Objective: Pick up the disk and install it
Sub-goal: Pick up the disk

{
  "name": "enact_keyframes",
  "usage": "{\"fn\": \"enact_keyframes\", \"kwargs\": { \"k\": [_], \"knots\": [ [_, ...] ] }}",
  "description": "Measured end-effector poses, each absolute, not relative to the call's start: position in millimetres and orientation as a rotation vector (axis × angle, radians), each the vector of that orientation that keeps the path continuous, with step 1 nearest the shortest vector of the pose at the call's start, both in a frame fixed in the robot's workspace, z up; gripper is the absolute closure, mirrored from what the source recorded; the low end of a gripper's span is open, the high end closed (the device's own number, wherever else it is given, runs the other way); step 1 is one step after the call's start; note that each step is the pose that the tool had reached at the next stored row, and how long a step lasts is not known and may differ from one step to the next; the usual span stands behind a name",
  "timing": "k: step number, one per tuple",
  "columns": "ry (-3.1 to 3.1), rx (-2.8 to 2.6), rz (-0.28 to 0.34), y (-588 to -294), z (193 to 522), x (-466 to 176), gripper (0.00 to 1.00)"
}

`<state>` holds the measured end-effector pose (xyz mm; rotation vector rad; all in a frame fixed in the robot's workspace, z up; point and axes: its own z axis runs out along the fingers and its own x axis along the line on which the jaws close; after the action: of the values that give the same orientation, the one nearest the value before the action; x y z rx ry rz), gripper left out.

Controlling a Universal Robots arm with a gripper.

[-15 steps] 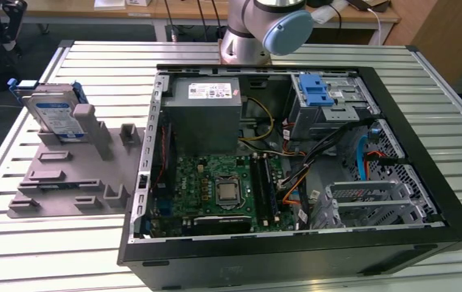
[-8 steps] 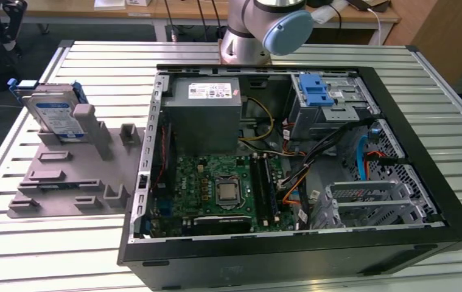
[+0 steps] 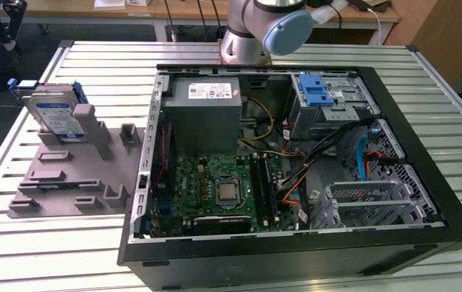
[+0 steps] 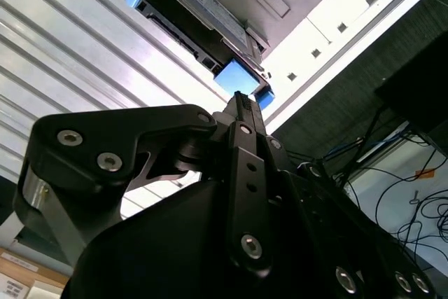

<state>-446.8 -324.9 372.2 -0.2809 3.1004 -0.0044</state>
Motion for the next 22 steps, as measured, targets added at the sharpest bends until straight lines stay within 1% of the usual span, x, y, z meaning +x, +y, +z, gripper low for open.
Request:
{"fn": "enact_keyframes", "kwargs": {
  "k": [22],
  "knots": [
    [3.092,-0.360,-0.003,-324.9,371.8,-446.8,0.89]
  ]
}}
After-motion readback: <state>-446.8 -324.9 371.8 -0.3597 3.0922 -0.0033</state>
